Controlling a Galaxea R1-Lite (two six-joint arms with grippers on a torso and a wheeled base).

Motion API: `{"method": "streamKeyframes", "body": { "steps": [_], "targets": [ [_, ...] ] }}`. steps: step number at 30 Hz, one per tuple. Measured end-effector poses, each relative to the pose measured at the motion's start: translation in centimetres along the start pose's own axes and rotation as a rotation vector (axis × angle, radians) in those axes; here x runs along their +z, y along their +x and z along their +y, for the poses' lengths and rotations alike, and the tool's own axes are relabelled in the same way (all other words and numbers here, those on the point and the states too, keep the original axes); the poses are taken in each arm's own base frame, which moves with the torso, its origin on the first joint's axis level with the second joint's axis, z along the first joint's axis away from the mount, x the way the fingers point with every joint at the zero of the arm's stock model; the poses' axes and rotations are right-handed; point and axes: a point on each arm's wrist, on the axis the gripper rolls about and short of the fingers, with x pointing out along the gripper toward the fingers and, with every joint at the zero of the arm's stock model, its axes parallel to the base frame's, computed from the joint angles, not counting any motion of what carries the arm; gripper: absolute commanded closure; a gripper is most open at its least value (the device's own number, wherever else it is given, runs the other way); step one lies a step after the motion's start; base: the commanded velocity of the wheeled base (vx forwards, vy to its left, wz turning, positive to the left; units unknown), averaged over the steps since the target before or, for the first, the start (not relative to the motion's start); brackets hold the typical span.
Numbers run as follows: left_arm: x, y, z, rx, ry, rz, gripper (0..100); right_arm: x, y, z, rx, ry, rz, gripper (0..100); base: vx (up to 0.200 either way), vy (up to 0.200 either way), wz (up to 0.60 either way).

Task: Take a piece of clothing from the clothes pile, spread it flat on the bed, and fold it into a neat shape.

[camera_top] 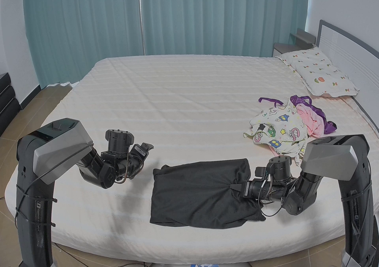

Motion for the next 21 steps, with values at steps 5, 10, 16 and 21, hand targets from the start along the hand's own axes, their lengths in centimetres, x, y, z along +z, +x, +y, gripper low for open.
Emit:
{"method": "streamKeyframes", "body": {
  "steps": [5,10,16,21],
  "targets": [
    [0.02,0.0,0.0,0.0,-0.001,0.0,0,0.11,-0.46,-0.23,-0.008,0.007,-0.002,100,-0.2,0.0,0.0],
    [0.02,0.0,-0.01,0.0,-0.001,0.0,0,0.26,-0.56,-0.19,-0.006,0.007,-0.01,100,-0.12,0.0,0.0],
    [0.02,0.0,-0.01,0.0,-0.001,0.0,0,0.47,-0.53,-0.1,0.001,0.009,-0.024,100,0.0,0.0,0.0],
    [0.03,0.0,-0.02,-0.001,-0.001,0.0,0,0.91,-0.36,-0.05,0.005,0.038,-0.047,100,0.0,0.0,0.0]
  ]
}}
